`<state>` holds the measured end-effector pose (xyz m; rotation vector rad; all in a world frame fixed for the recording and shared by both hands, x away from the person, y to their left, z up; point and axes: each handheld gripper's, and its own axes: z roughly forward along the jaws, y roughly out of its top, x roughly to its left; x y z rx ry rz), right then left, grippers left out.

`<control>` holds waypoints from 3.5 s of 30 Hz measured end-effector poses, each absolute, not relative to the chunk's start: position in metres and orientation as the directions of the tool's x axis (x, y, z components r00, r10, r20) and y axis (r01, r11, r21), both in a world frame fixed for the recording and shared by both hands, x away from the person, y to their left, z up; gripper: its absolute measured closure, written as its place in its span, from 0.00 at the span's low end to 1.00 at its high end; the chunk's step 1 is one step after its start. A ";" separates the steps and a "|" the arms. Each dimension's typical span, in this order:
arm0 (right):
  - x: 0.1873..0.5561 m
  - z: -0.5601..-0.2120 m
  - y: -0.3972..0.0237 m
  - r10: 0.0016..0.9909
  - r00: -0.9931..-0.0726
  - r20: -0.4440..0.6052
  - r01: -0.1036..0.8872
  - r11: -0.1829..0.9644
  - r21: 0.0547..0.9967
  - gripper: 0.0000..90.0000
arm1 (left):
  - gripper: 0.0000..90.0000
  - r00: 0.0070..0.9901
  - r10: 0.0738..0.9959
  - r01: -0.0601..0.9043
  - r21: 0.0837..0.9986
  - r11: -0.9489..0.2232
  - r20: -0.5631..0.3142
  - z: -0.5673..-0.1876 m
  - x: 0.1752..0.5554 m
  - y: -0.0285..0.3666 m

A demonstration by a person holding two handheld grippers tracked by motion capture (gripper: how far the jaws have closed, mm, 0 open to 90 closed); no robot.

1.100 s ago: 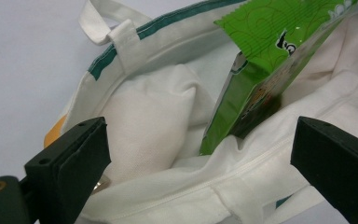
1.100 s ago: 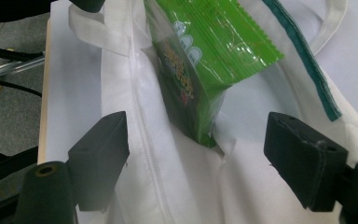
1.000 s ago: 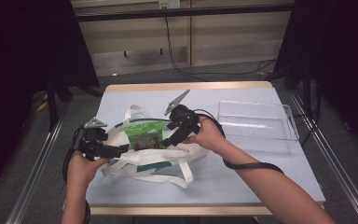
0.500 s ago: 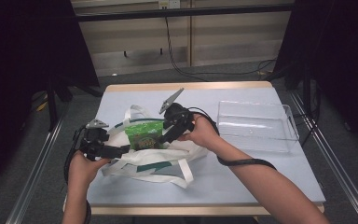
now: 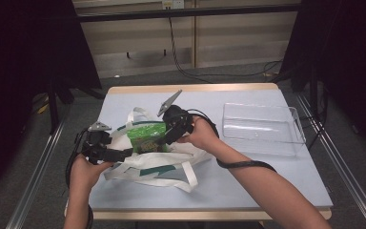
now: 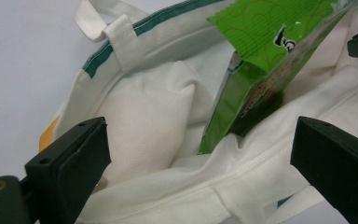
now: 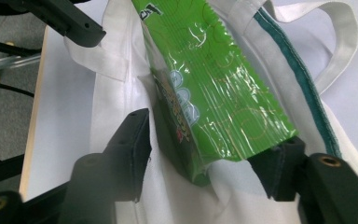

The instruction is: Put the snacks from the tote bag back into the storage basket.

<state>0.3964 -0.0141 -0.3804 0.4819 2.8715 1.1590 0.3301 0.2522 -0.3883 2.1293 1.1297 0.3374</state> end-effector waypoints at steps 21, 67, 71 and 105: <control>0.391 -0.377 -0.018 0.253 -0.965 0.076 0.243 0.739 0.628 0.80 | 0.05 0.587 0.804 0.633 0.672 -0.384 -0.092 -0.388 0.330 0.251; 0.398 -0.319 -0.084 0.322 -0.936 0.142 0.345 0.766 0.543 0.87 | 0.06 0.643 0.762 0.594 0.679 -0.432 -0.079 -0.385 0.328 0.231; 0.398 -0.310 -0.090 0.314 -0.942 0.121 0.328 0.780 0.532 0.87 | 0.05 0.636 0.767 0.599 0.683 -0.417 -0.090 -0.387 0.329 0.230; 0.403 -0.264 -0.151 0.381 -0.920 0.088 0.371 0.780 0.504 0.87 | 0.05 0.660 0.747 0.593 0.666 -0.452 -0.081 -0.392 0.330 0.219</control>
